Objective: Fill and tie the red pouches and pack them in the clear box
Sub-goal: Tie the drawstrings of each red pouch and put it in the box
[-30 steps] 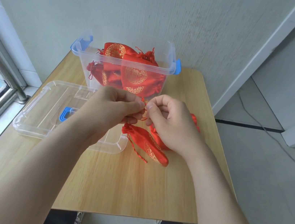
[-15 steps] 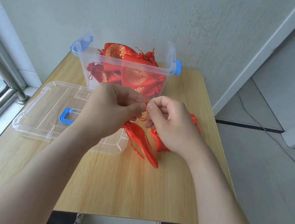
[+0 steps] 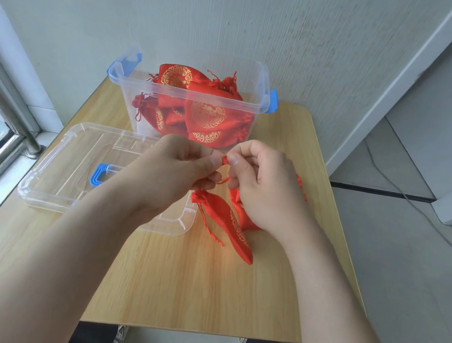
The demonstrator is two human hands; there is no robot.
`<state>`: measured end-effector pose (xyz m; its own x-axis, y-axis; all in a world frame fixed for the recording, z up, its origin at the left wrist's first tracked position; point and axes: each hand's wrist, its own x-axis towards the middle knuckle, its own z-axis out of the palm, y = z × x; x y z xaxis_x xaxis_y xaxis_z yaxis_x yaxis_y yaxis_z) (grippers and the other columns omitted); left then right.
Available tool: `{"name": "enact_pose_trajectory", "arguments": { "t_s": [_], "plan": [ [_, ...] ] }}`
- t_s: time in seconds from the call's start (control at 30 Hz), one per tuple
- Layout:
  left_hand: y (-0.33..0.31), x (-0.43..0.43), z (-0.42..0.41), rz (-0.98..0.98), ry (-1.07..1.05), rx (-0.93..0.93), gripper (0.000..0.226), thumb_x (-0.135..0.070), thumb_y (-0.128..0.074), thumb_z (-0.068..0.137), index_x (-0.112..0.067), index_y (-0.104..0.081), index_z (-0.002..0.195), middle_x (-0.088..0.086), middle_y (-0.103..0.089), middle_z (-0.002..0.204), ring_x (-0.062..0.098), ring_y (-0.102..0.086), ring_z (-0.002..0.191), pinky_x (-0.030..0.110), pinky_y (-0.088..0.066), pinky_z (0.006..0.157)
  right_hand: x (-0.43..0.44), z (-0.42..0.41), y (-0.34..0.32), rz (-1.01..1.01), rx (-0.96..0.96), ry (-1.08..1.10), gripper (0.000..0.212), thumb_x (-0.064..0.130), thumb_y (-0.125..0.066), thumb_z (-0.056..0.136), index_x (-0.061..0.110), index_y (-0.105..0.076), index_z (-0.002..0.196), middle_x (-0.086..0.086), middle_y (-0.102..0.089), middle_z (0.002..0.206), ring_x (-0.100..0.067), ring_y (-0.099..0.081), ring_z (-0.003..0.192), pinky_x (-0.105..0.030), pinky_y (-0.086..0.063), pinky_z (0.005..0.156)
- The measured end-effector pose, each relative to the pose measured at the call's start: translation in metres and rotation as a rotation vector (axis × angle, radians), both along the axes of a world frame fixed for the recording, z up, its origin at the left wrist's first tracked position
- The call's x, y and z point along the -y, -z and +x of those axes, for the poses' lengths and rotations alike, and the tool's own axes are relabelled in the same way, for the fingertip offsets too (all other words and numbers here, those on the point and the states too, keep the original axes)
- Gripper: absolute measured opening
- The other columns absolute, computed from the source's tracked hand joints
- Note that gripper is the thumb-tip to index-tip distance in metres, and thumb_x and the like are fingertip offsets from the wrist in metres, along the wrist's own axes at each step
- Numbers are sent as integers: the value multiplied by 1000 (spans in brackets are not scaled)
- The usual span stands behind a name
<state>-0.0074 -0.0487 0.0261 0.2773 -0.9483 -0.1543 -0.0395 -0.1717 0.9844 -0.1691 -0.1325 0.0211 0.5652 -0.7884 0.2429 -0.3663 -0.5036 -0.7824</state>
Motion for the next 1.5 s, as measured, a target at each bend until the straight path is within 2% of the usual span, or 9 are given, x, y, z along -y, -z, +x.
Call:
{"name": "enact_pose_trajectory", "arguments": {
  "t_s": [0.1, 0.3, 0.57, 0.73, 0.93, 1.1, 1.23, 1.4, 1.5],
  "plan": [
    [-1, 0, 1, 33, 6, -190, 23, -8, -60, 105, 10, -74, 108, 12, -66, 83, 14, -65, 77, 20, -58, 75, -2, 1, -2, -80, 37, 13, 12, 16, -65, 105, 18, -72, 95, 9, -70, 72, -7, -70, 71, -14, -50, 64],
    [0, 1, 4, 35, -51, -317, 36, -7, -64, 101, 26, -62, 116, 17, -61, 90, 18, -62, 79, 23, -60, 76, -7, 2, -6, -253, 105, 14, 11, 4, -77, 92, 14, -74, 94, 9, -72, 79, -8, -70, 75, -15, -54, 66],
    [-2, 1, 3, 72, -88, -264, 15, -4, -68, 99, 7, -78, 96, 14, -69, 86, 15, -66, 78, 21, -60, 74, -9, 3, -4, -248, 46, 14, 8, 18, -85, 85, 18, -79, 90, 15, -72, 73, -4, -72, 71, -19, -59, 70],
    [-4, 0, 8, 102, -88, -215, 19, -4, -72, 96, 15, -74, 98, 9, -67, 74, 15, -64, 70, 20, -57, 68, -6, 2, -5, -258, -14, -15, 4, 17, -83, 90, 20, -80, 89, 15, -74, 73, -5, -72, 73, -22, -58, 72],
    [-8, -4, 8, 53, -1, -189, 28, -2, -68, 98, 24, -67, 110, 16, -63, 88, 14, -61, 73, 20, -57, 73, -5, 0, -8, -138, 0, -69, 11, 12, -73, 94, 19, -69, 86, 9, -71, 73, -12, -70, 71, -26, -57, 65],
    [-7, -2, 7, 40, -7, -127, 21, -6, -65, 102, 12, -74, 106, 9, -69, 80, 13, -62, 72, 20, -57, 72, -3, -3, -8, 8, 65, -68, 11, 11, -65, 94, 15, -63, 85, -2, -73, 73, -22, -75, 71, -45, -59, 67],
    [-6, -2, 5, 65, 19, -91, 21, -10, -59, 107, 7, -72, 110, 7, -74, 85, 11, -63, 73, 23, -54, 69, -3, -5, -8, 75, 84, -45, 14, 8, -64, 97, 14, -63, 84, -2, -75, 74, -13, -76, 69, -47, -62, 70],
    [-10, -1, 4, 15, -29, -63, 11, -9, -60, 106, -3, -69, 104, 0, -70, 71, 9, -54, 60, 19, -49, 58, 0, -4, -4, 67, 70, 24, 13, 13, -62, 94, 15, -60, 82, -2, -72, 69, -28, -75, 69, -50, -59, 65],
    [-11, -2, 1, -28, -24, -121, 21, -5, -63, 104, -10, -63, 124, 9, -73, 80, 12, -50, 58, 22, -46, 55, 2, -2, -1, 25, 74, 83, 13, 16, -60, 97, 15, -58, 84, -6, -70, 71, -29, -74, 69, -49, -56, 62]
  ]
}}
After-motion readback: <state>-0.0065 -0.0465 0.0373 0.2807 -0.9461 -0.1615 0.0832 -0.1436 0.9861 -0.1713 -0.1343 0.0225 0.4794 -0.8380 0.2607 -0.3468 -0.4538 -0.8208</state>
